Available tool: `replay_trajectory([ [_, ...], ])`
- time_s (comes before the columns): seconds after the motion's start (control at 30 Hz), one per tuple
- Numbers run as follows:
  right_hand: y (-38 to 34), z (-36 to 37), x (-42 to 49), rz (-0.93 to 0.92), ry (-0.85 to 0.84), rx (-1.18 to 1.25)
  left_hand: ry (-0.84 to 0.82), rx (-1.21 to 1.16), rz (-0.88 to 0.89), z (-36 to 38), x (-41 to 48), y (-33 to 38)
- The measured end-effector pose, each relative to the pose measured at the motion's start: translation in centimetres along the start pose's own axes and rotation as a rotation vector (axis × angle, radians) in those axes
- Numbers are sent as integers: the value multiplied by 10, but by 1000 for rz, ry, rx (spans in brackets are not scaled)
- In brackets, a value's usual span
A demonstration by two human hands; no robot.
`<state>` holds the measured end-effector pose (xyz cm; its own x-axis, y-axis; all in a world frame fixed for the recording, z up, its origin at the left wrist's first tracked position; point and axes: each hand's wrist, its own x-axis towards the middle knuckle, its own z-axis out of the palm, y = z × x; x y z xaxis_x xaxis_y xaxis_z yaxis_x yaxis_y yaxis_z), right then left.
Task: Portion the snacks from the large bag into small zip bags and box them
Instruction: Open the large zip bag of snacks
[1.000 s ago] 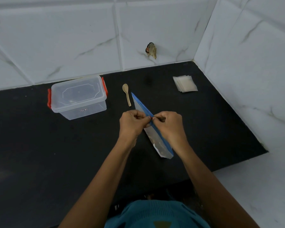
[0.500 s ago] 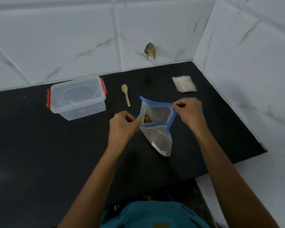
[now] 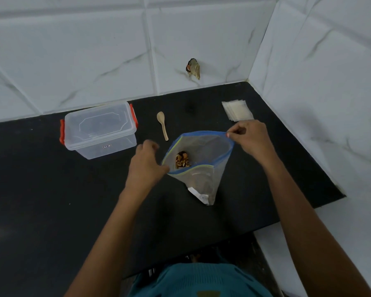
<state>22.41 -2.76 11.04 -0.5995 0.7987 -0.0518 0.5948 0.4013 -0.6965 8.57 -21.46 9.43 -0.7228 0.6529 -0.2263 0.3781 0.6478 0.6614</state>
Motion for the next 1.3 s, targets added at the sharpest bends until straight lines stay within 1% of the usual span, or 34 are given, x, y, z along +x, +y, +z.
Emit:
replay_trajectory([
  [0.1, -9, 4, -5, -24, -26, 47, 9, 59, 174, 9, 13, 18],
  [0.17, -14, 6, -10, -22, -42, 56, 44, 99, 262, 16, 24, 28],
  [0.23, -16, 9, -18, 14, -24, 77, 85, 97, 271, 19, 36, 34],
  [0.3, -16, 14, -32, 93, 20, 101, 115, 110, 267, 21, 46, 35],
  [0.37, -18, 21, -51, 154, 24, 33, 135, 147, 302, 21, 55, 34],
  [0.47, -20, 36, -75, 165, -51, -93, 159, 182, 350, 20, 62, 33],
  [0.53, -18, 40, -81, 188, -128, -107, 153, 185, 353, 18, 64, 33],
  [0.6, -15, 36, -79, 199, -153, -91, 137, 178, 361, 15, 65, 32],
  [0.77, -14, 6, -55, 170, 6, -117, 106, 173, 373, -3, 55, 36],
  [0.83, -15, -4, -45, 135, 59, -134, 75, 160, 357, -12, 46, 39],
  [0.93, -21, -13, -28, 58, 103, -87, 50, 163, 325, -18, 33, 38],
  [1.07, -23, -7, -10, 10, 69, -68, 61, 122, 257, -9, 23, 24],
  [1.2, -6, 12, -9, 47, -12, -55, 47, 103, 212, 8, 18, 5],
  [1.3, 5, 15, -15, 50, -22, 3, 30, 81, 211, 13, 15, -3],
])
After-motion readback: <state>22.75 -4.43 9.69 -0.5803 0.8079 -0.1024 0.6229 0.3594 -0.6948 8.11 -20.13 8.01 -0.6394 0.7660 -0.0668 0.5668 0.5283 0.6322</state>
